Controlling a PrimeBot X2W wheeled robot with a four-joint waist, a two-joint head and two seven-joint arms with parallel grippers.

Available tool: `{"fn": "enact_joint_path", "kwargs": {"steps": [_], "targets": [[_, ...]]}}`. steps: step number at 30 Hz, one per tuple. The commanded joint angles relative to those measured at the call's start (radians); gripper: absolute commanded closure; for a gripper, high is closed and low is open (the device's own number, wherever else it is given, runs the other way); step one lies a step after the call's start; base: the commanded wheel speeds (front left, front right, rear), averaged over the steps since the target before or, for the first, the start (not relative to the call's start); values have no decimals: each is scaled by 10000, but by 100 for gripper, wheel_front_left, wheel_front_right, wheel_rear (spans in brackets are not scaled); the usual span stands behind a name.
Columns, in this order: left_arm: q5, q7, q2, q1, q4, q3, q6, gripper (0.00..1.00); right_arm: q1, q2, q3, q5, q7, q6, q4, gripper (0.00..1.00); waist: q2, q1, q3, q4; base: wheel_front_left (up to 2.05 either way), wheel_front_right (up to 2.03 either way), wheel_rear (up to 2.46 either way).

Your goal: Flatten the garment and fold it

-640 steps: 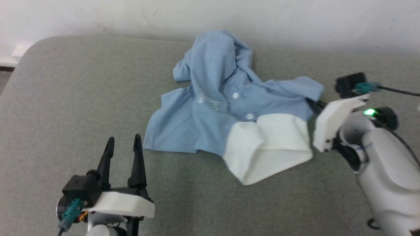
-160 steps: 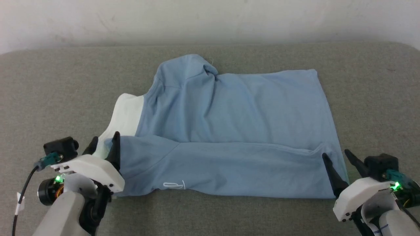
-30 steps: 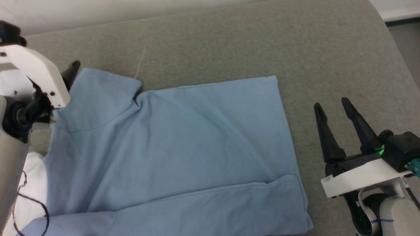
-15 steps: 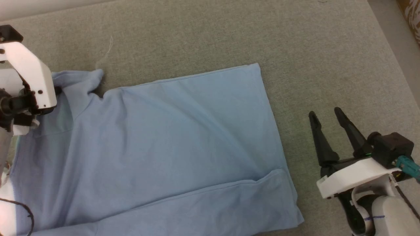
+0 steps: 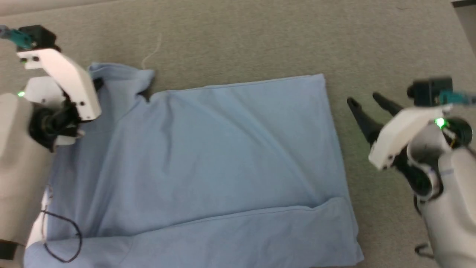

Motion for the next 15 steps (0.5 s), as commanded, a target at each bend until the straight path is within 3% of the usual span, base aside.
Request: {"fn": "enact_joint_path", "kwargs": {"steps": [1, 7, 13, 14, 15], "targets": [[108, -187, -250, 151, 9, -142, -141, 100, -456, -33, 133, 167, 163, -6, 245, 0, 0, -3, -58, 571, 0, 0, 0], [468, -1314, -465, -316, -694, -184, -525, 100, -2239, -379, 866, 707, 1238, -6, 1972, 0, 0, -3, 198, 1334, 0, 0, 0], [619, -1822, -536, -382, -1376, -237, -680, 100, -3178, -445, 1504, 1033, 3010, -6, 3944, 0, 0, -3, 357, 1704, 0, 0, 0], [627, -1856, -551, -350, -1457, -257, -684, 100, -3216, -434, 1564, 1090, 3300, -6, 4221, 54, 0, -3, 350, 1744, 0, 0, 0], [634, -1880, -567, -315, -1526, -281, -686, 100, -3234, -415, 1617, 1169, 3590, -6, 4456, 84, 0, -3, 336, 1780, 0, 0, 0]]}}
